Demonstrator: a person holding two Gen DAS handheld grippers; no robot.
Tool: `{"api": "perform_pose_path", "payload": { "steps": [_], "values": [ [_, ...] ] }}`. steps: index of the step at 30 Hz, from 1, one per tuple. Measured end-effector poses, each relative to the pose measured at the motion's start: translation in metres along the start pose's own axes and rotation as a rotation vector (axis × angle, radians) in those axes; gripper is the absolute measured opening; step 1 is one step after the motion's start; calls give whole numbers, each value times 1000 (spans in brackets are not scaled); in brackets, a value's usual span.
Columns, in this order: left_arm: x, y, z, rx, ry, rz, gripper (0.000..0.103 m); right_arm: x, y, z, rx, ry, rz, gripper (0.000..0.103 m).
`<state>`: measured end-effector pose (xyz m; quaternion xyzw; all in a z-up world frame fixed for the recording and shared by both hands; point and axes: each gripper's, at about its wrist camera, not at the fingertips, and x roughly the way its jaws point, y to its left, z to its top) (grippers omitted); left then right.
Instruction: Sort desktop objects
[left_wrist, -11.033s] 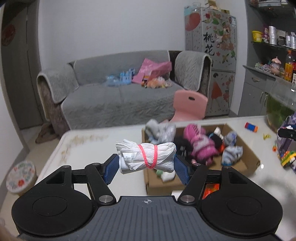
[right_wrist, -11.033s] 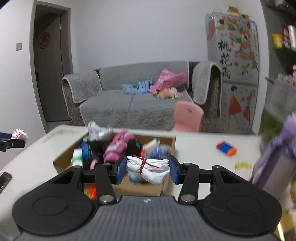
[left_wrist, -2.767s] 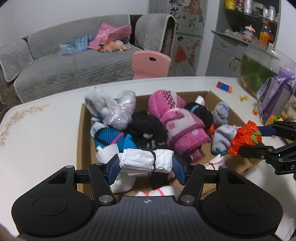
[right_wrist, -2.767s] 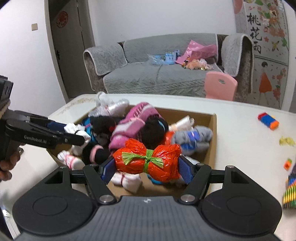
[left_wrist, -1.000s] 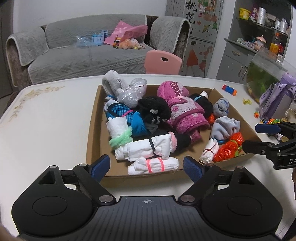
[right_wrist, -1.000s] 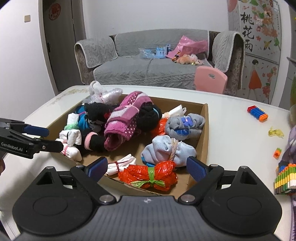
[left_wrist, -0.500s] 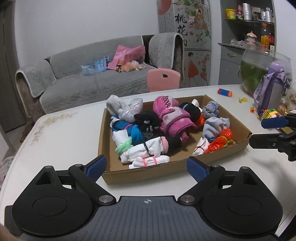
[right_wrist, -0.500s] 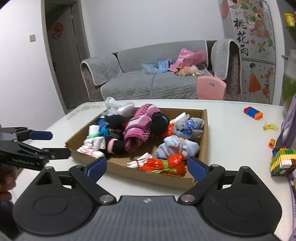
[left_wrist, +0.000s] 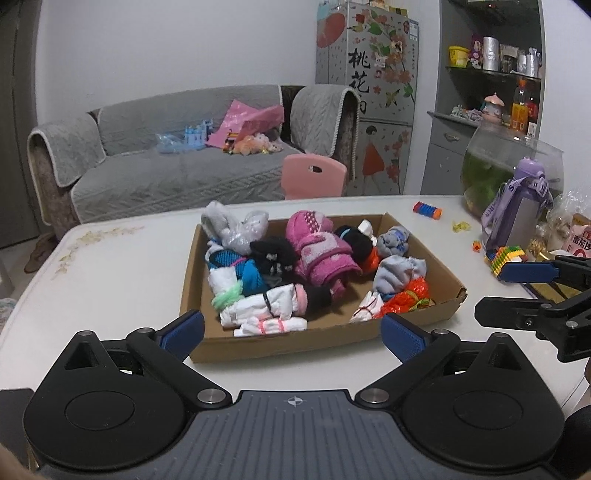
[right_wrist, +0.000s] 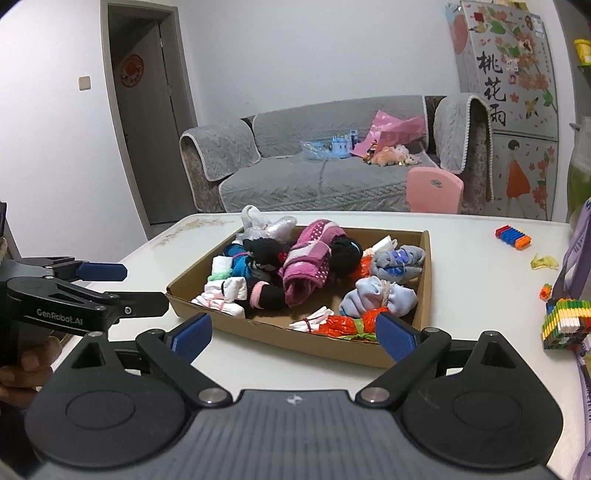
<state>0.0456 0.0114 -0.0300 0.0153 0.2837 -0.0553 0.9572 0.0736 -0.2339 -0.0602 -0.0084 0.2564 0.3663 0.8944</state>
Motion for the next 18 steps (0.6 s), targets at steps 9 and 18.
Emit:
{"api": "perform_pose_path", "payload": {
  "steps": [9, 18],
  "values": [
    [-11, -5, 14, 1, -32, 31, 103, -9, 9, 9, -34, -33, -11, 97],
    [-14, -2, 15, -9, -40, 43, 103, -10, 12, 10, -45, -37, -14, 97]
  ]
}}
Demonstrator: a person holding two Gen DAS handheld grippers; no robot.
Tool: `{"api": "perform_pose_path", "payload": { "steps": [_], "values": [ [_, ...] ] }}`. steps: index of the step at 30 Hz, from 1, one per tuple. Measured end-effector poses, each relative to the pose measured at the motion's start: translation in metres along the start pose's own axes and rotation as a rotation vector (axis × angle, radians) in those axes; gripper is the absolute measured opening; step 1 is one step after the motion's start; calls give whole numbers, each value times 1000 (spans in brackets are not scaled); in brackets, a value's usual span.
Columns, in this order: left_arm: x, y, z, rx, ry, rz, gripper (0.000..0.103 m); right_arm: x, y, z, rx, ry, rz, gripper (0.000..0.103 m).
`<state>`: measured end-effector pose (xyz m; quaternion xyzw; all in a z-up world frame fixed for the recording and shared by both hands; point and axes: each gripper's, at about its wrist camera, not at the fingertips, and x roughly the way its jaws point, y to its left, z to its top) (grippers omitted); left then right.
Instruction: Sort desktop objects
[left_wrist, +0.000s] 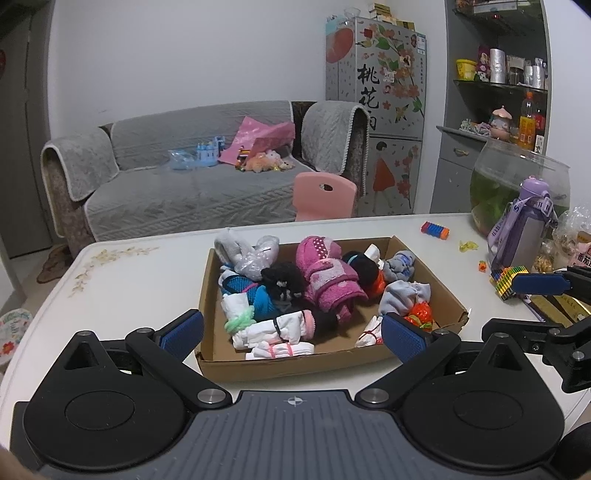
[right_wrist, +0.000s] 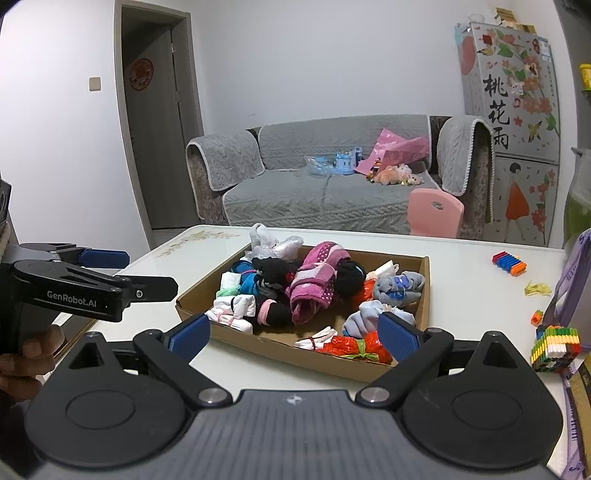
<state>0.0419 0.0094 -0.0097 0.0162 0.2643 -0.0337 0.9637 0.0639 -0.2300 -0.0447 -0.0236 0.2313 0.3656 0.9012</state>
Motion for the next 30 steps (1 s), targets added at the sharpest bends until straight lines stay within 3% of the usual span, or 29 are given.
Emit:
{"api": "perform_pose_path", "payload": {
  "steps": [30],
  "values": [
    [-6, -4, -2, 29, -26, -10, 103, 4, 5, -7, -1, 22, 0, 98]
  ]
}}
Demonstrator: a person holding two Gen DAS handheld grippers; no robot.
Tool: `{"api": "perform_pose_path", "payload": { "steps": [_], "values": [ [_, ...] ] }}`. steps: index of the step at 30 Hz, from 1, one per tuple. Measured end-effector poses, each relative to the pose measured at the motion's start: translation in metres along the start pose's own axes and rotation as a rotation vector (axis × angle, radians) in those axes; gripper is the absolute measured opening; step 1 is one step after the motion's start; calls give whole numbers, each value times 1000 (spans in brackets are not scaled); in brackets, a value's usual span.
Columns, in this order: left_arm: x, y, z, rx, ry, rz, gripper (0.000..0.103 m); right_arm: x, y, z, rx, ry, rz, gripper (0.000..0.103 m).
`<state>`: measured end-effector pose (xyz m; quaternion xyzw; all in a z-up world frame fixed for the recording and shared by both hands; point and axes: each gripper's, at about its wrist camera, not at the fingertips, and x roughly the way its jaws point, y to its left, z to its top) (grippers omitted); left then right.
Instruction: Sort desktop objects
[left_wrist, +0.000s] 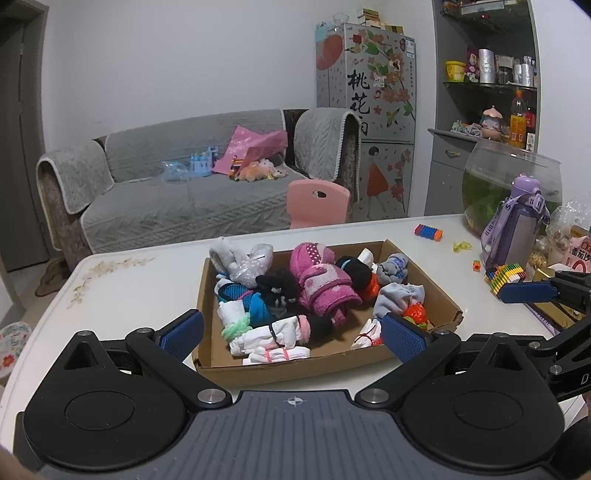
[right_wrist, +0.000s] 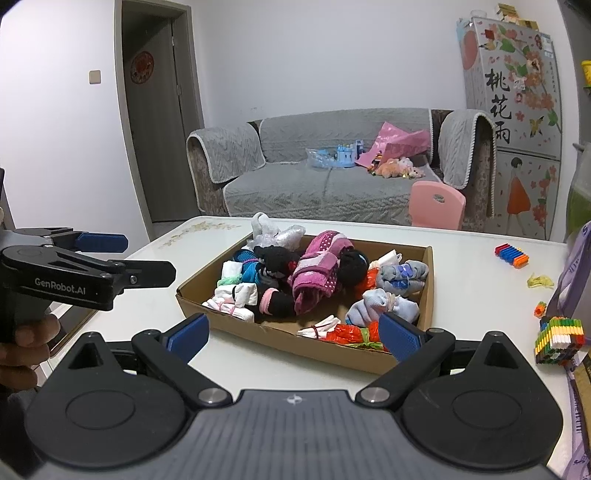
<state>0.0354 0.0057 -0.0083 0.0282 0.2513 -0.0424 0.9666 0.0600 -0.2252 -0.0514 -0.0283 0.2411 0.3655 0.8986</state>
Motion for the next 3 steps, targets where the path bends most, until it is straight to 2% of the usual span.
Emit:
{"api": "perform_pose_path", "payload": {
  "steps": [3],
  "values": [
    [1, 2, 0, -4, 8, -4, 103, 1, 0, -1, 3, 2, 0, 98]
  ]
}}
